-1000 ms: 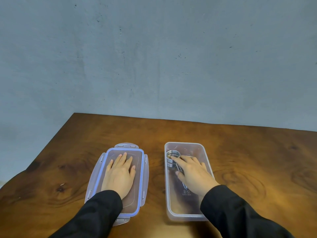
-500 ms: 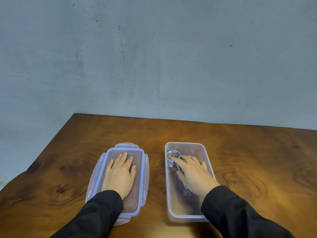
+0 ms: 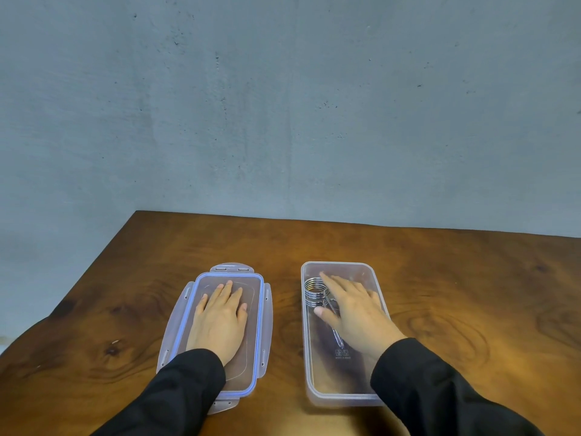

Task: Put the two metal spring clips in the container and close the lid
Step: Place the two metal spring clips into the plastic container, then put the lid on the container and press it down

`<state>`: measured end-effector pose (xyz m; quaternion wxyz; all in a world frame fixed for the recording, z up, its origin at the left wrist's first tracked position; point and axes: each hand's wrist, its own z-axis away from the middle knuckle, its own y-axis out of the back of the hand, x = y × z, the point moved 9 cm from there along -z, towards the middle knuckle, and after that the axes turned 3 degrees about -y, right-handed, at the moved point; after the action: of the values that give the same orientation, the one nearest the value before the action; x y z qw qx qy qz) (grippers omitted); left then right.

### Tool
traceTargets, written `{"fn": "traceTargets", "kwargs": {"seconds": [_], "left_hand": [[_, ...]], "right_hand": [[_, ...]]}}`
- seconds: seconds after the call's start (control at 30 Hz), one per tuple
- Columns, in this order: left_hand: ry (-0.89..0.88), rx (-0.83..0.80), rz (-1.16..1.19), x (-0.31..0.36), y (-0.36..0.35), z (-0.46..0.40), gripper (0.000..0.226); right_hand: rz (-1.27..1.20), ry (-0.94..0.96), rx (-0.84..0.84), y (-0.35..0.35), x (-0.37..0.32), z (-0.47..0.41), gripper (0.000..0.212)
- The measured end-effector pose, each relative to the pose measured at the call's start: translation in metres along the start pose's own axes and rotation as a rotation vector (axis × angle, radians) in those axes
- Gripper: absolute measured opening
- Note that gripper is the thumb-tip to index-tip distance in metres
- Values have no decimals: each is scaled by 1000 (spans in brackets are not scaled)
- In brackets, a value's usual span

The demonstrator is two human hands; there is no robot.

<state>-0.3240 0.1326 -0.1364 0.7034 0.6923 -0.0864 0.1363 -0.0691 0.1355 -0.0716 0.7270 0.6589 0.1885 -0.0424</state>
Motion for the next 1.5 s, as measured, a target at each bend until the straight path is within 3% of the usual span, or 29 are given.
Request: {"fn": "traceTargets", "kwargs": {"seconds": [0.13, 0.23, 0.3, 0.5, 0.77, 0.9, 1.03, 1.17, 1.27, 1.37, 1.5], "left_hand": [[60, 23, 222, -2, 9, 3, 48], [-19, 130, 139, 15, 33, 6, 29], [-87, 145, 13, 38, 41, 10, 23], [-31, -76, -185, 70, 0, 15, 53], [33, -158, -225, 80, 5, 6, 23], [47, -68, -155, 85, 60, 2, 23], [8, 72, 63, 86, 144, -4, 31], [-77, 182, 691, 103, 212, 16, 29], [-170, 154, 1145, 140, 225, 43, 20], [-169, 94, 1321, 166, 207, 61, 24], [-3, 17, 1344, 156, 145, 62, 24]], "right_hand": [[-152, -1, 226, 47, 22, 11, 54], [-238, -84, 298, 59, 60, 29, 51], [-311, -174, 280, 52, 84, 41, 49], [-582, -322, 183, 20, 111, 62, 43], [-659, -276, 141, 13, 104, 66, 29], [-671, -268, 131, 13, 102, 68, 28], [-587, -275, 186, 18, 103, 72, 38], [-611, -223, 462, 69, 88, 84, 38], [-902, -208, 285, 79, 66, 81, 51], [-1296, -223, 39, 72, 47, 84, 52], [-1225, -315, 103, 72, 70, 94, 61]]}}
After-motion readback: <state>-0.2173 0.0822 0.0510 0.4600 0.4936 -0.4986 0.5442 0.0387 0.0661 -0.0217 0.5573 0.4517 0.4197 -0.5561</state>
